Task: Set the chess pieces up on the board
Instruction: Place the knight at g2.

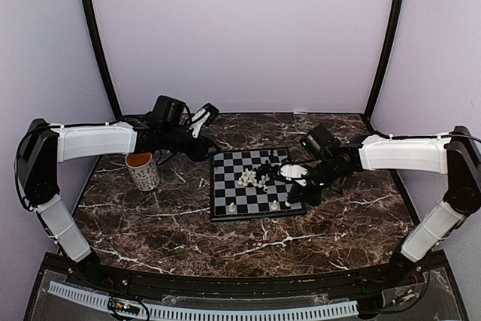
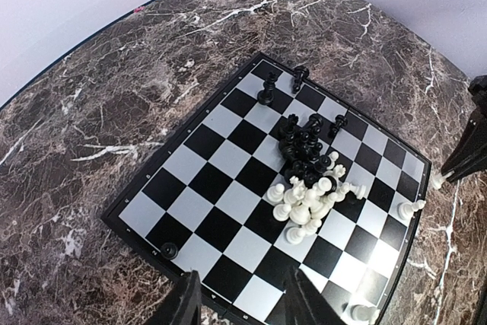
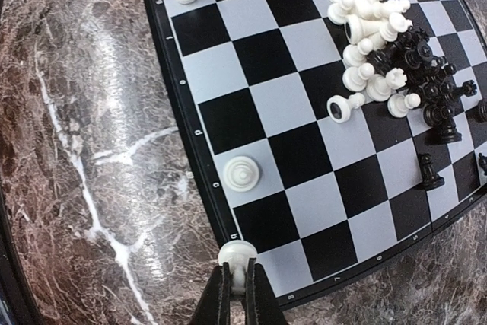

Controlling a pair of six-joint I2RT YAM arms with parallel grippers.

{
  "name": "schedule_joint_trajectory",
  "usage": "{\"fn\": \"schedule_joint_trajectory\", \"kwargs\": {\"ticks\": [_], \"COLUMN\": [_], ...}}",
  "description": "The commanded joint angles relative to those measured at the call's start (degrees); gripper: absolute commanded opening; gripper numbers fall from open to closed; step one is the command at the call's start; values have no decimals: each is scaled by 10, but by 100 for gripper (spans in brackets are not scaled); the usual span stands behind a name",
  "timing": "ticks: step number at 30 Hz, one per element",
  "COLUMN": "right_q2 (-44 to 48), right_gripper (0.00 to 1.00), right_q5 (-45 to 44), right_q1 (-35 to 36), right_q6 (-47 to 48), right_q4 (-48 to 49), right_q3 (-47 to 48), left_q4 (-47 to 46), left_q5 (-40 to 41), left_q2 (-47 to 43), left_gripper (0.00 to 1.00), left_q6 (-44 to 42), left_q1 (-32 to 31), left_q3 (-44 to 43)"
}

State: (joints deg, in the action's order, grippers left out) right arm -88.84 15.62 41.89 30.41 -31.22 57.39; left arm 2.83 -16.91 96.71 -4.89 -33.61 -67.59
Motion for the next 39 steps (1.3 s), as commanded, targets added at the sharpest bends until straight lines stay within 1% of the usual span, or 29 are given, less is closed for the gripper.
{"fn": "schedule_joint_trajectory", "kwargs": {"ticks": [1,16,28,32,39], "right_q2": [-24,-74,-86,-84,-77], "right_gripper": [0,0,0,8,19], "right_q5": [-35,-33,-32,-37,-35], "right_q1": [2,4,8,11,11], "right_q6": [3,-6,-7,-6,-12], "right_q4": [28,26,26,25,21], "right_q3": [6,32,38,37,43], "left_q4": [-11,4,8,10,13], "left_q5": [-11,-23,-28,-30,-35], "left_q2": [-14,-13,-5,-4,-1], "left_gripper": [40,40,40,40,40], "left_q6": [8,3,2,2,2], "left_q1": [1,1,0,1,1], "left_q3": [1,-8,-11,-12,-14]}}
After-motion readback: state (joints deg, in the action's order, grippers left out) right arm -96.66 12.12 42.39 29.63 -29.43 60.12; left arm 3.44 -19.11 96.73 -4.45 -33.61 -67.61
